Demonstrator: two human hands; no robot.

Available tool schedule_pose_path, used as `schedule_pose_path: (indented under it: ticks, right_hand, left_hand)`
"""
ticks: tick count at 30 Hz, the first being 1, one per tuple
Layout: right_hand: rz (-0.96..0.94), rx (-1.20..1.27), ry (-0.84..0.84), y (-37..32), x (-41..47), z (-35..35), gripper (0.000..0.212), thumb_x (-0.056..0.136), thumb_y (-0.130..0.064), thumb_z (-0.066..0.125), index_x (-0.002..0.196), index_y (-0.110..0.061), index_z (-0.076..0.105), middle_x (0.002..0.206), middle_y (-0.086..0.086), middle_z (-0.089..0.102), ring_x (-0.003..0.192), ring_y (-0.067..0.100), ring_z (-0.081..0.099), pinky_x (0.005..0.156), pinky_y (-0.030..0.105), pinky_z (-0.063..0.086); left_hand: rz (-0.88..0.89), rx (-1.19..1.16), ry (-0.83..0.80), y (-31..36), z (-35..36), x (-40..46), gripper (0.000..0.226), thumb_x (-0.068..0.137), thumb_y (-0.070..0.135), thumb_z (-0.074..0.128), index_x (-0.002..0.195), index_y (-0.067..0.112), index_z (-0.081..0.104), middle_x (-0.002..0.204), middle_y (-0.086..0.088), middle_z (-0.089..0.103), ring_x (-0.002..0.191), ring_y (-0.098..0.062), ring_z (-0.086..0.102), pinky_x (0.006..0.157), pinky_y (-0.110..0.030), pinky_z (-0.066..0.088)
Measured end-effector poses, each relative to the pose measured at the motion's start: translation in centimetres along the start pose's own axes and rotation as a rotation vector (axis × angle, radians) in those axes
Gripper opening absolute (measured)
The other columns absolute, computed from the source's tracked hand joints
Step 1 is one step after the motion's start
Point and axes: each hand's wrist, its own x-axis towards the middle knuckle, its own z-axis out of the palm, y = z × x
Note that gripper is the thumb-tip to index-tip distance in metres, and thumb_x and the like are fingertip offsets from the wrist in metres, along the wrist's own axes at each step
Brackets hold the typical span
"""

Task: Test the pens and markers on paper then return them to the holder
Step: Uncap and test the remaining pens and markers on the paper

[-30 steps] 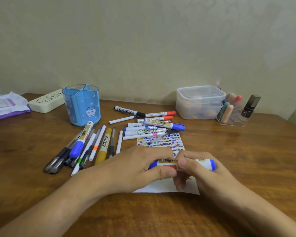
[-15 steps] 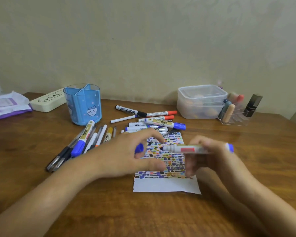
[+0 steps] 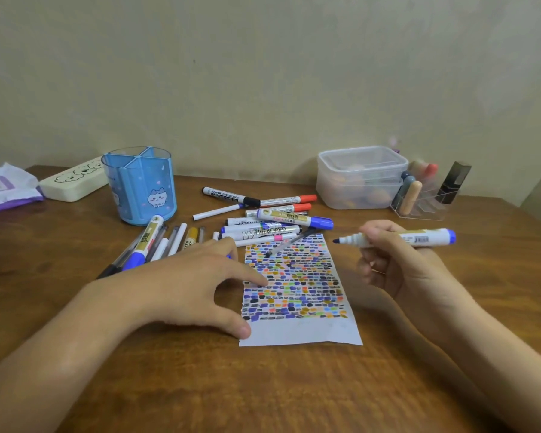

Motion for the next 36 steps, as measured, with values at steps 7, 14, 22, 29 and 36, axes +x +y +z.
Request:
schedule_pose_path:
  ticks: [7,14,22,29,36]
  right_hand:
    - [-0.028,-0.008,-0.017,0.3,-0.3,0.2,0.027,0.069,-0.033,0.078,0.096,-0.028,0.076,0.08,-0.002,0.068,0.073,0.01,0.063,0.062,0.021,0.053]
    - [-0.116,-0.181,-0.055,1.1,-1.5,2.5,0.013,0.089,-0.02,0.067,0.086,-0.008,0.065,0.065,0.007,0.064,0.061,0.02,0.065,0.056,0.029,0.054]
    - [-0.136,-0.345,-0.213,2.5,-3.2,5.1,0.023,0.074,-0.033,0.074,0.087,-0.016,0.068,0.075,0.011,0.075,0.069,0.027,0.075,0.059,0.034,0.06]
    - [-0.159,-0.45,-0.237,3.6,-2.8,5.4,0.007,0.082,-0.022,0.076,0.085,-0.028,0.073,0.075,0.005,0.075,0.064,0.023,0.072,0.058,0.031,0.059]
    - [-0.215,-0.566,-0.243,4.0,-2.7,5.1,0.013,0.082,-0.021,0.078,0.086,-0.033,0.075,0.075,0.0,0.075,0.066,0.021,0.07,0.067,0.046,0.06]
  left_hand:
    - [0.001,0.023,0.02,0.9,0.5,0.0,0.074,0.071,0.083,0.058,0.138,0.067,0.029,0.116,0.022,0.031,0.112,0.001,0.037,0.099,-0.031,0.042]
    - [-0.004,-0.019,0.0,0.9,0.4,0.0,0.079,0.069,0.081,0.062,0.138,0.067,0.029,0.12,0.02,0.033,0.114,0.0,0.038,0.1,-0.029,0.04]
    - [-0.026,-0.015,-0.012,0.9,0.4,0.2,0.08,0.069,0.08,0.064,0.138,0.067,0.027,0.121,0.016,0.033,0.116,-0.005,0.038,0.098,-0.03,0.042]
    - [-0.028,-0.031,-0.027,0.8,0.4,0.3,0.081,0.069,0.078,0.066,0.139,0.067,0.027,0.124,0.015,0.031,0.118,-0.005,0.038,0.094,-0.028,0.039]
    - [-0.022,-0.047,-0.024,0.6,0.5,0.4,0.081,0.068,0.076,0.068,0.139,0.065,0.03,0.121,0.017,0.031,0.114,-0.004,0.038,0.097,-0.029,0.04]
